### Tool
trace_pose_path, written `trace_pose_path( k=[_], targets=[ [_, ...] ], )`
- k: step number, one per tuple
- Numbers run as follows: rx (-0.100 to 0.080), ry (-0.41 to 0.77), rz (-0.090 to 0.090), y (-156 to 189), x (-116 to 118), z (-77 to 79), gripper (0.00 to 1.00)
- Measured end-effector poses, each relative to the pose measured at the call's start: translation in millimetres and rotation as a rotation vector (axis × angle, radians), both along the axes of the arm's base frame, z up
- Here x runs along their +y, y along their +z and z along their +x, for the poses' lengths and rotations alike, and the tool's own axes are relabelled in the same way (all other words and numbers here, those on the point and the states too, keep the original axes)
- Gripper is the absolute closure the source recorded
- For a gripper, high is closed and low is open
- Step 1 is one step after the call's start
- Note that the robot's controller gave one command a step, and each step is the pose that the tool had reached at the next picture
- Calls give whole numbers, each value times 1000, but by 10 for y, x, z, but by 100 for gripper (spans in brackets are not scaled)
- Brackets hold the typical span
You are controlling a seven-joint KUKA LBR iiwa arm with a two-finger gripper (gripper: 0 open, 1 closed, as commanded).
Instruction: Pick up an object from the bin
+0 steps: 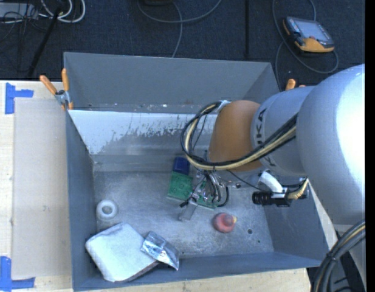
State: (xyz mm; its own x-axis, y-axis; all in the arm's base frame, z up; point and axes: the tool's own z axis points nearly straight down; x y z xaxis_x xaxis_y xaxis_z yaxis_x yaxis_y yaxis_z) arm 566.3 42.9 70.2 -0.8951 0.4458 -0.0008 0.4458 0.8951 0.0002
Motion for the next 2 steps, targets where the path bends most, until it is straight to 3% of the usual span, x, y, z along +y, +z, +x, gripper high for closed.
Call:
trace_pose_path(
  k=[1,2],
  targets=[
    [2,-84,1,-5,-14,38,0],
    [-5,-81,-1,28,-19,62,100]
  ],
)
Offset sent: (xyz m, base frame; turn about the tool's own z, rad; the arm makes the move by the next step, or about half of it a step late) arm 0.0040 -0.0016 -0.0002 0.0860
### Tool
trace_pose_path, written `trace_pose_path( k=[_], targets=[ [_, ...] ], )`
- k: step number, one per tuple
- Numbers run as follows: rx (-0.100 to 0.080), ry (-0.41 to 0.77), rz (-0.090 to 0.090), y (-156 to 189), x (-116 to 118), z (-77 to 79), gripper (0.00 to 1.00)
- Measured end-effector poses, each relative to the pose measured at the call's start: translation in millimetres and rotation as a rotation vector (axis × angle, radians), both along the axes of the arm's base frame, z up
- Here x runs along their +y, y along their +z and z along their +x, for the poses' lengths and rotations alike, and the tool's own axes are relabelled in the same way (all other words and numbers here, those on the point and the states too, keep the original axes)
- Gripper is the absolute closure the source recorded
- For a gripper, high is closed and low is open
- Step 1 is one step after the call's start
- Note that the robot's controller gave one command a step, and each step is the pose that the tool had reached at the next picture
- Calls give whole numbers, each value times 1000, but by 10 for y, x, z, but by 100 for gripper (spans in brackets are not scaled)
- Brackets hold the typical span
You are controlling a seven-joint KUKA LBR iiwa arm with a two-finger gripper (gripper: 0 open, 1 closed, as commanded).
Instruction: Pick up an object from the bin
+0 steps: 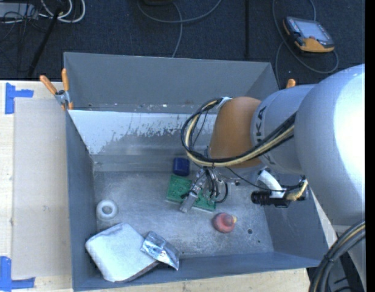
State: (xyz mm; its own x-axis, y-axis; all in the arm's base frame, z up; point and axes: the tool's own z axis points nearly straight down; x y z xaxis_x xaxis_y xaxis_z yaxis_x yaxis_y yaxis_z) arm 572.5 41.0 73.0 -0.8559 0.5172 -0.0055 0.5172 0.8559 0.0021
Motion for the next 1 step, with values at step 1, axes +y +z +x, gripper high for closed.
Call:
trace_pose_path(
  k=[1],
  targets=[
    [-1,18,1,1494,-130,-101,100]
  ],
)
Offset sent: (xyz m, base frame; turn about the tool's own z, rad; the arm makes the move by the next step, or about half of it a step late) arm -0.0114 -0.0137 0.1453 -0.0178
